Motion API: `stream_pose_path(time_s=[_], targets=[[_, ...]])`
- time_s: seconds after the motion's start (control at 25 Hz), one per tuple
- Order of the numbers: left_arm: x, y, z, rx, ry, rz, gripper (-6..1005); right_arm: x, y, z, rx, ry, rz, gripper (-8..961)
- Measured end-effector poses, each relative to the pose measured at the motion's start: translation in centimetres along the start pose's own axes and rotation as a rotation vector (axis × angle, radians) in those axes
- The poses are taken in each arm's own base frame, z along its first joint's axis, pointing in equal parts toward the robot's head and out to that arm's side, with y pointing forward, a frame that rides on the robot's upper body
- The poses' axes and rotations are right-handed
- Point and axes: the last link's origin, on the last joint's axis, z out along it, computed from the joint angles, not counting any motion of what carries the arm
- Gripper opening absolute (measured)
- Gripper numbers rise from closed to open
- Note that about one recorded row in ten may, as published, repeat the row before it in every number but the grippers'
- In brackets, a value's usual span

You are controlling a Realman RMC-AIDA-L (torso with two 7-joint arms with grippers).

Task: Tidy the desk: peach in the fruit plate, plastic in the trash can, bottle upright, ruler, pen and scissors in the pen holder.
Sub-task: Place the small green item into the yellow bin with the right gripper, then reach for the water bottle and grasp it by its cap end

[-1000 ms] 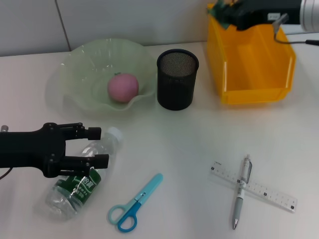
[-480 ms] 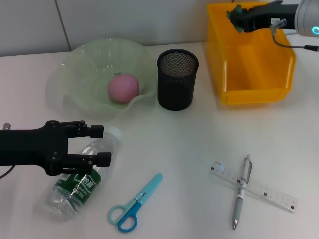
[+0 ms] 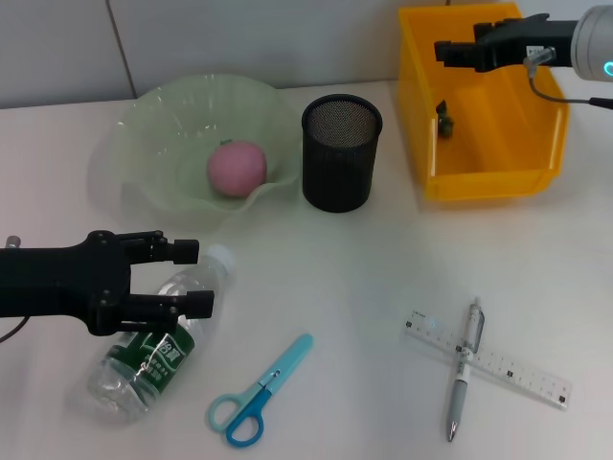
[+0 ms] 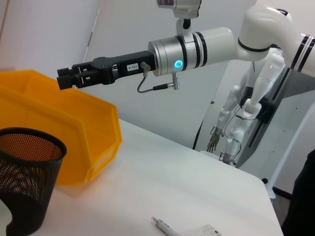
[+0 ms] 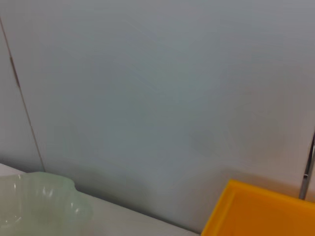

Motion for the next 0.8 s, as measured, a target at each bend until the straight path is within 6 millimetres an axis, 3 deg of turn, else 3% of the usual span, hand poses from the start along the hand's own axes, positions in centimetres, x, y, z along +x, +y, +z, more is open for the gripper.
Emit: stream_pose_path(time_s=[0.08, 0.28, 0.56, 0.8], targets=[[0.0, 0.0, 0.0, 0.000, 0.000, 0.000, 763, 0.0, -0.1, -0.2, 0.003, -0.002, 0.000, 593], [0.0, 0.0, 0.0, -0.001, 0.001, 0.001, 762, -0.6, -0.1, -1.2, 0.006, -0.037, -0.009, 761], [0.1, -0.1, -0.1, 0.006, 0.010, 0.006, 761, -1.7, 0.9, -3.3, -0.111, -0.127, 0.029, 761], [0.2, 0.0, 0.0, 0.002, 0.009, 0.007, 760, -1.8, 2.5, -5.8, -0.311, -0.146, -0.008, 760]])
